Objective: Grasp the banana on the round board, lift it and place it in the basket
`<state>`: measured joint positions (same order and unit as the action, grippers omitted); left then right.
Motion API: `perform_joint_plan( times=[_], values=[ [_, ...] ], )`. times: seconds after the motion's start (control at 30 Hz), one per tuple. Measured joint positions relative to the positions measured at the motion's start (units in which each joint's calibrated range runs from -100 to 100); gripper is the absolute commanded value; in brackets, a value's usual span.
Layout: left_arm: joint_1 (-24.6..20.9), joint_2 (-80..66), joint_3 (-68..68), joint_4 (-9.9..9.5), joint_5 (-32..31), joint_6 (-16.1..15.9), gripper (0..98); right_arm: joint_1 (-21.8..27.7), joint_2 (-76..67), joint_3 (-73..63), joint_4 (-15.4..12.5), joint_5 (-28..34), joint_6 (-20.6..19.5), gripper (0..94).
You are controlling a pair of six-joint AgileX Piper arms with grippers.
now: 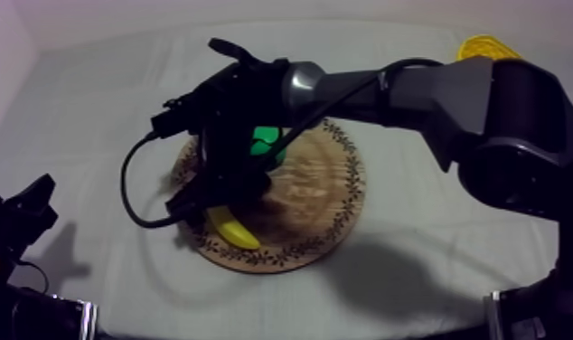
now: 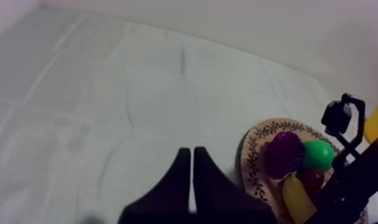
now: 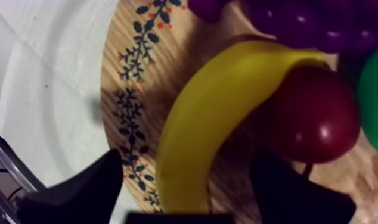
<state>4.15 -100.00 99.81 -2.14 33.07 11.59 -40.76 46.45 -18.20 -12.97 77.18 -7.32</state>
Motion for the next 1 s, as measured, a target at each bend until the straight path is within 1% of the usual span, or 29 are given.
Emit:
perform_joint_plan(
  times=[0.17,0.43,0.67,0.77,1.0],
  values=[
    [0.0,0.0,0.0,0.0,0.0,0.0,0.1,-0.2,0.1,-0.7,-0.2,0.7,0.5,41.3],
    [0.0,0.0,0.0,0.0,0.0,0.0,0.1,-0.6,0.8,-0.9,-0.4,1.8,1.1,37.6],
    [0.0,0.0,0.0,0.0,0.0,0.0,0.1,-0.4,1.7,-1.4,-0.3,3.1,1.2,24.1],
    [0.0,0.0,0.0,0.0,0.0,0.0,0.1,-0.4,1.6,-1.5,-0.3,3.5,1.7,20.3],
    [0.0,0.0,0.0,0.0,0.0,0.0,0.1,-1.3,-2.8,0.7,0.3,4.0,1.8,17.6]
  ],
)
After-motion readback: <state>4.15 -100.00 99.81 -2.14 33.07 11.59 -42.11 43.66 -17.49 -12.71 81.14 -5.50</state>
